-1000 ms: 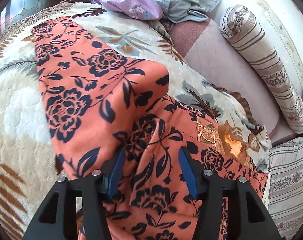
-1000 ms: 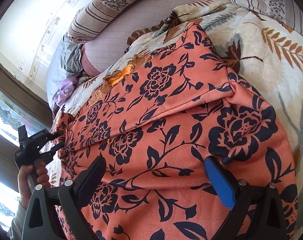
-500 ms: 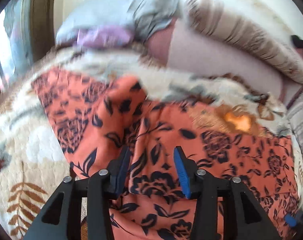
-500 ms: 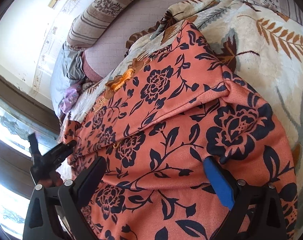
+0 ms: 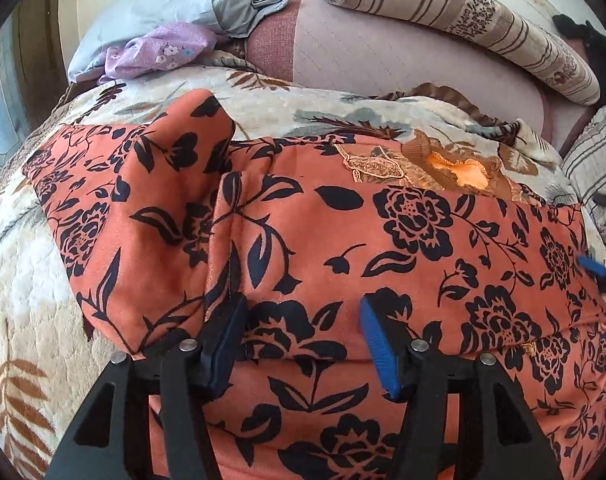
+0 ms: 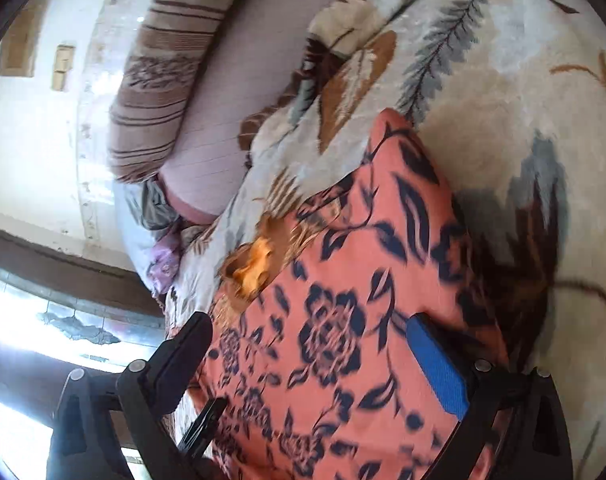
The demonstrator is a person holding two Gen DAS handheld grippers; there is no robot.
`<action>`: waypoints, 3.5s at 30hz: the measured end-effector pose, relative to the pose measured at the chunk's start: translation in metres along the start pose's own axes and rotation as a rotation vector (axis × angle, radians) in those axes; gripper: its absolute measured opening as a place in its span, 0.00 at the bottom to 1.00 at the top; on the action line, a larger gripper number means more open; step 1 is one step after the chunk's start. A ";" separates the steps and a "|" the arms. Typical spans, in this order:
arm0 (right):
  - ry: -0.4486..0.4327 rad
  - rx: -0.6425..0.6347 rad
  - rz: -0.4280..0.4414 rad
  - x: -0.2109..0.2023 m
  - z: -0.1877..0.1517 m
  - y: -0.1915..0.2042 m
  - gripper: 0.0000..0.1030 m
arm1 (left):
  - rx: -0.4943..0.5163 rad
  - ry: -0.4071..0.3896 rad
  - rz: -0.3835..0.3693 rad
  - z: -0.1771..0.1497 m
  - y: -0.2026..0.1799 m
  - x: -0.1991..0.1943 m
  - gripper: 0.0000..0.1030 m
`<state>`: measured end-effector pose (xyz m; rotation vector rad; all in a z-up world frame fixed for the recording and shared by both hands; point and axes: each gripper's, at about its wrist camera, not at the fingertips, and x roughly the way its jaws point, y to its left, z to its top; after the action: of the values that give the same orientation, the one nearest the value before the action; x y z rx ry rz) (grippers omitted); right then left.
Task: Fold small clothes
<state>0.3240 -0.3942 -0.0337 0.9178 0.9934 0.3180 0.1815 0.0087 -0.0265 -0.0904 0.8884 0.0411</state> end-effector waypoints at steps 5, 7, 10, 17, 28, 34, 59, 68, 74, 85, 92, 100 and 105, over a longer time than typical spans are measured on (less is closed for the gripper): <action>-0.105 0.118 -0.007 0.003 0.059 -0.023 0.96 | 0.043 0.011 0.024 -0.001 -0.008 0.006 0.67; -0.113 0.084 -0.061 0.002 0.066 -0.017 0.96 | 0.048 0.015 0.025 0.000 -0.009 0.007 0.68; -0.174 0.031 -0.055 -0.012 0.060 0.003 0.96 | 0.044 0.015 0.020 0.001 -0.009 0.006 0.69; -0.098 -0.077 0.007 0.020 0.044 0.031 0.96 | 0.049 0.022 0.014 0.001 -0.008 0.006 0.69; -0.208 -0.235 -0.153 -0.017 -0.027 0.074 0.83 | 0.009 0.022 -0.022 0.007 -0.006 0.003 0.74; -0.308 -0.480 -0.254 -0.026 -0.155 0.107 0.89 | -0.235 -0.172 -0.172 0.026 0.040 -0.051 0.74; -0.152 -0.486 -0.205 0.015 -0.181 0.059 0.99 | -0.900 -0.148 -0.079 0.106 0.375 0.060 0.50; -0.152 -0.484 -0.201 0.014 -0.182 0.058 0.99 | -0.609 -0.170 0.109 0.154 0.332 0.009 0.05; -0.154 -0.476 -0.186 0.012 -0.180 0.056 0.99 | -0.180 -0.481 -0.010 0.207 0.164 -0.137 0.05; -0.163 -0.427 -0.094 -0.001 -0.175 0.049 0.99 | 0.204 -0.216 -0.367 0.135 -0.117 -0.105 0.77; -0.167 -0.409 -0.063 -0.004 -0.173 0.049 0.99 | -0.014 -0.169 -0.190 0.087 -0.033 -0.065 0.77; -0.093 -0.342 -0.072 -0.009 -0.163 0.052 0.98 | -0.338 -0.149 0.008 0.034 0.093 -0.026 0.78; -0.146 -0.185 -0.036 -0.042 -0.133 0.062 0.98 | -0.498 -0.094 -0.039 0.029 0.113 -0.014 0.77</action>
<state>0.2015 -0.3147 0.0094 0.7431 0.8308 0.3030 0.1864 0.1243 -0.0042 -0.5660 0.7662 0.2290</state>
